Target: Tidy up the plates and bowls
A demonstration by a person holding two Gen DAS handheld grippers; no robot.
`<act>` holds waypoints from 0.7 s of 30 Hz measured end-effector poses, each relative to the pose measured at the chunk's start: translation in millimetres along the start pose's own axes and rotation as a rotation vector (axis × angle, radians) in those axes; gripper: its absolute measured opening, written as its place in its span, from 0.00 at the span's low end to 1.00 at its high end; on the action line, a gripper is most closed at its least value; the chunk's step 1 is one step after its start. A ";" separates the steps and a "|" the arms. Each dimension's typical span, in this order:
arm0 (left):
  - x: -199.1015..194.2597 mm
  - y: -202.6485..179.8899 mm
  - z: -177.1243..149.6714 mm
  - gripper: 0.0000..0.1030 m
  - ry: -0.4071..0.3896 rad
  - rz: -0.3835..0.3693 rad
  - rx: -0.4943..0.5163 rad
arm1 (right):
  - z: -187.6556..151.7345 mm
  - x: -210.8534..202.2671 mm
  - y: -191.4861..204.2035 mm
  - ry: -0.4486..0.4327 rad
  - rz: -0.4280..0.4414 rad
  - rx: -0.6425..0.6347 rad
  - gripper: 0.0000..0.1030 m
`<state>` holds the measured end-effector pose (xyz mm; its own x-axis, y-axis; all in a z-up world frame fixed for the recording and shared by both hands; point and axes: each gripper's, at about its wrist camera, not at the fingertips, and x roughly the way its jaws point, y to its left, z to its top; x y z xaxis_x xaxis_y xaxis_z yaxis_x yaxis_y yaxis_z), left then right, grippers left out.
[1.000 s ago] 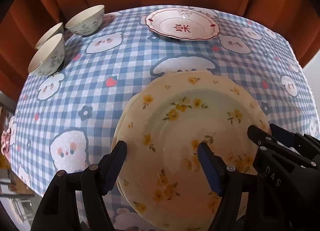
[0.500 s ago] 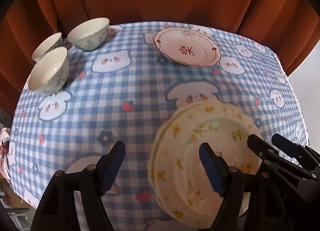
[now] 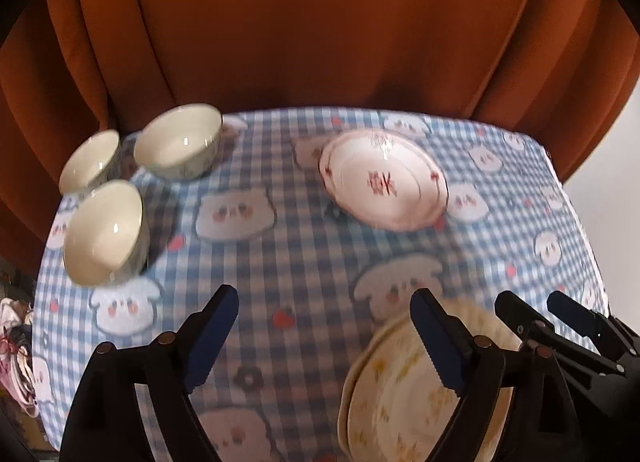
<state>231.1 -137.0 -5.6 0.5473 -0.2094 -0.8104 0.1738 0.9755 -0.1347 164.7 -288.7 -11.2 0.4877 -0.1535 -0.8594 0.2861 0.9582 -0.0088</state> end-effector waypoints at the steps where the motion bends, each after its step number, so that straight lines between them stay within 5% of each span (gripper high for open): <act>1: 0.0 -0.7 7.8 0.87 -0.014 0.009 -0.001 | 5.7 0.4 -0.1 -0.006 0.001 0.001 0.66; 21: 74.8 -15.3 96.9 0.95 -0.030 0.176 -0.129 | 141.5 88.5 -11.2 -0.006 0.180 -0.088 0.75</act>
<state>348.7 -174.0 -8.9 0.5842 -0.0349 -0.8109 -0.0319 0.9973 -0.0659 321.4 -347.2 -14.8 0.5294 0.0215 -0.8481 0.1207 0.9876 0.1004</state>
